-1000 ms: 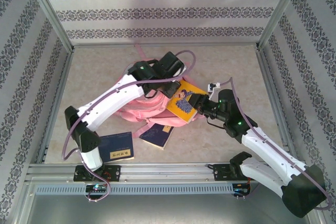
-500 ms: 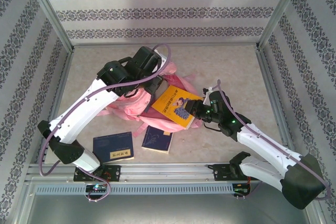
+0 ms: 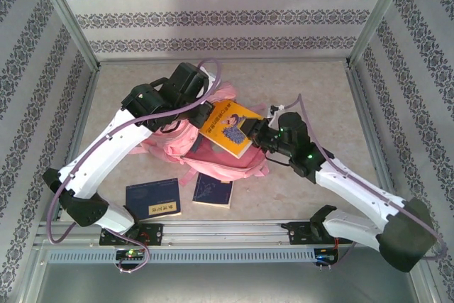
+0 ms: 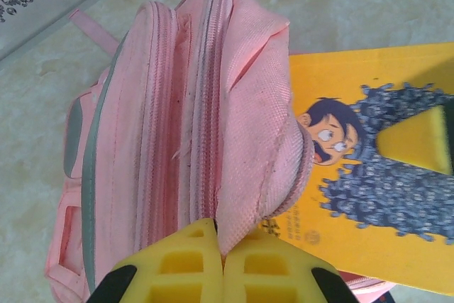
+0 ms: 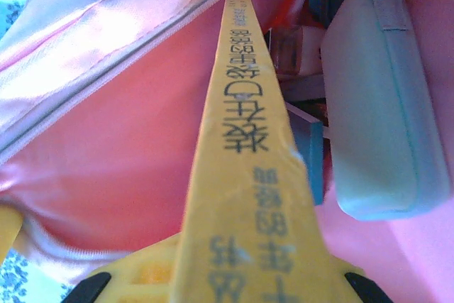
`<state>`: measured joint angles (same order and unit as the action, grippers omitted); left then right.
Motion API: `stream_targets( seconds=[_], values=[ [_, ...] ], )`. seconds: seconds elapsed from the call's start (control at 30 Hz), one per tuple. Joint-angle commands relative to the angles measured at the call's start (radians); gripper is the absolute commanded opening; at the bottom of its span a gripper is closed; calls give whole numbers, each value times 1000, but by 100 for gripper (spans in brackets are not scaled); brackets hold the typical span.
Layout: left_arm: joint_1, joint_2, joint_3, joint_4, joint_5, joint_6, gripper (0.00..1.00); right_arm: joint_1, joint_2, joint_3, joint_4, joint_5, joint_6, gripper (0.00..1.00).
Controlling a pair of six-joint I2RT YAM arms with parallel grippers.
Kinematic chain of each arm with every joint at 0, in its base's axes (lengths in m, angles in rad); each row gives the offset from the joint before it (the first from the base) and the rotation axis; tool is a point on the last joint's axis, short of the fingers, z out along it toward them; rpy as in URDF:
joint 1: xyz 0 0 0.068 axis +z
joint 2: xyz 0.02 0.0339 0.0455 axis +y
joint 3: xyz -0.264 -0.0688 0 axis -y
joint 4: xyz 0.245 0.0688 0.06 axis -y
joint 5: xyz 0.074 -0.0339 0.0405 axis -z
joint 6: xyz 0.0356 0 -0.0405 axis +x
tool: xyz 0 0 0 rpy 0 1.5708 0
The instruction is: Pack books, pencil case, and school supplies into a backpack
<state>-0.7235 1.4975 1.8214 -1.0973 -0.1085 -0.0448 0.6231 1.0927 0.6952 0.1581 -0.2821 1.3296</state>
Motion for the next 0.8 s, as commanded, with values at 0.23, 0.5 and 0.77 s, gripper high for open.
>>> stream_targets(
  seconds=[0.23,0.5,0.77],
  values=[
    [54,-43,27,116,63,-19,0,77,357,148,448,80,204,0],
    [85,-22,40,129,140,-40,0,168,565,341,366,74,69,0],
    [99,25,64,151,179,-54,0,170,831,584,158,22,-130,45]
  ],
)
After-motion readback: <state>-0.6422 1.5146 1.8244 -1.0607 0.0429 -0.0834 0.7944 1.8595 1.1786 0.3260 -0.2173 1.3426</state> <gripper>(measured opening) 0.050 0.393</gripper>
